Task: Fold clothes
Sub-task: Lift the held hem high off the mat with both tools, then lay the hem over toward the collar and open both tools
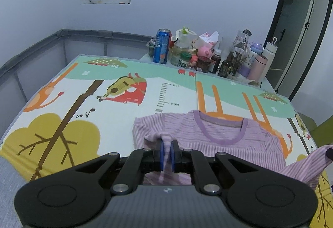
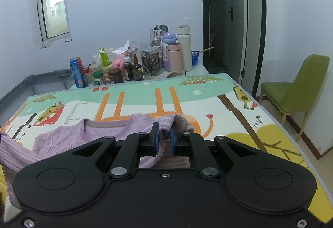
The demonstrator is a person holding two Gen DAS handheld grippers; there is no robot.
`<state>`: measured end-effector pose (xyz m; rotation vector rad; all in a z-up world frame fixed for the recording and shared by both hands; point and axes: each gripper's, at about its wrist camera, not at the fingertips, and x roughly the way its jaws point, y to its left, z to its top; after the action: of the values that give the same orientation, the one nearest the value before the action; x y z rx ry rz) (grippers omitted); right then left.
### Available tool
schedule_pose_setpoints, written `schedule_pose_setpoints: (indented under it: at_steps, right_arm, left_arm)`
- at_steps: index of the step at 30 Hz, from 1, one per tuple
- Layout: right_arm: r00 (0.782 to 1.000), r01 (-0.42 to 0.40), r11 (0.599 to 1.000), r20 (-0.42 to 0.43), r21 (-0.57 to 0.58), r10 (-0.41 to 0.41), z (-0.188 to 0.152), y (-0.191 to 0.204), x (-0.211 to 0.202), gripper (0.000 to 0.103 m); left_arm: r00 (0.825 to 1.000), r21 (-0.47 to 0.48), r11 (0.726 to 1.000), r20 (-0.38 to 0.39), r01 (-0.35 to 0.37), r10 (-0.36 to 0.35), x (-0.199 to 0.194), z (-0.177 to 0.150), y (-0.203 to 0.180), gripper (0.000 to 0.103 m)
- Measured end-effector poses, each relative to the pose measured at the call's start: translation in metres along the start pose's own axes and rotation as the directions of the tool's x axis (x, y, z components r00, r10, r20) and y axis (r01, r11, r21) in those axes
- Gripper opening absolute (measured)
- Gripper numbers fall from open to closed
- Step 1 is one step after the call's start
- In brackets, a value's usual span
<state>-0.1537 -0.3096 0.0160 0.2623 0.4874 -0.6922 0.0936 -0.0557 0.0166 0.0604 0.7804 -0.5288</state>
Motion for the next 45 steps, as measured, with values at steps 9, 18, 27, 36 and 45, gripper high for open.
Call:
schedule_pose_setpoints:
  at_steps: [9,18,27,36,45]
  right_arm:
    - [1.000,-0.002,1.000,0.020,-0.020,0.002,0.021,0.006,0.032,0.009]
    - [1.000,-0.009,1.000,0.017,0.002,0.009,0.041,0.004,0.070,0.009]
    - [0.999,-0.019,0.999,-0.039,0.038,0.021,0.050,0.002,0.117,0.009]
    - [0.984,0.019,0.994,-0.178,0.105,0.000,0.030,-0.006,0.178,0.009]
    - [0.967,0.049,0.993,-0.254,0.110,-0.019,0.010,-0.011,0.211,0.016]
  left_arm:
    - [1.000,-0.008,1.000,0.020,-0.002,0.002,0.023,0.027,-0.004,0.008]
    - [1.000,-0.010,1.000,0.018,0.003,-0.002,0.052,0.051,-0.009,0.008]
    - [0.999,-0.015,1.000,-0.037,-0.015,0.014,0.097,0.060,-0.012,0.009]
    - [0.988,-0.037,0.994,-0.114,-0.105,0.100,0.151,0.055,-0.003,0.012]
    - [0.973,-0.061,0.984,-0.173,-0.166,0.153,0.180,0.045,0.009,0.012]
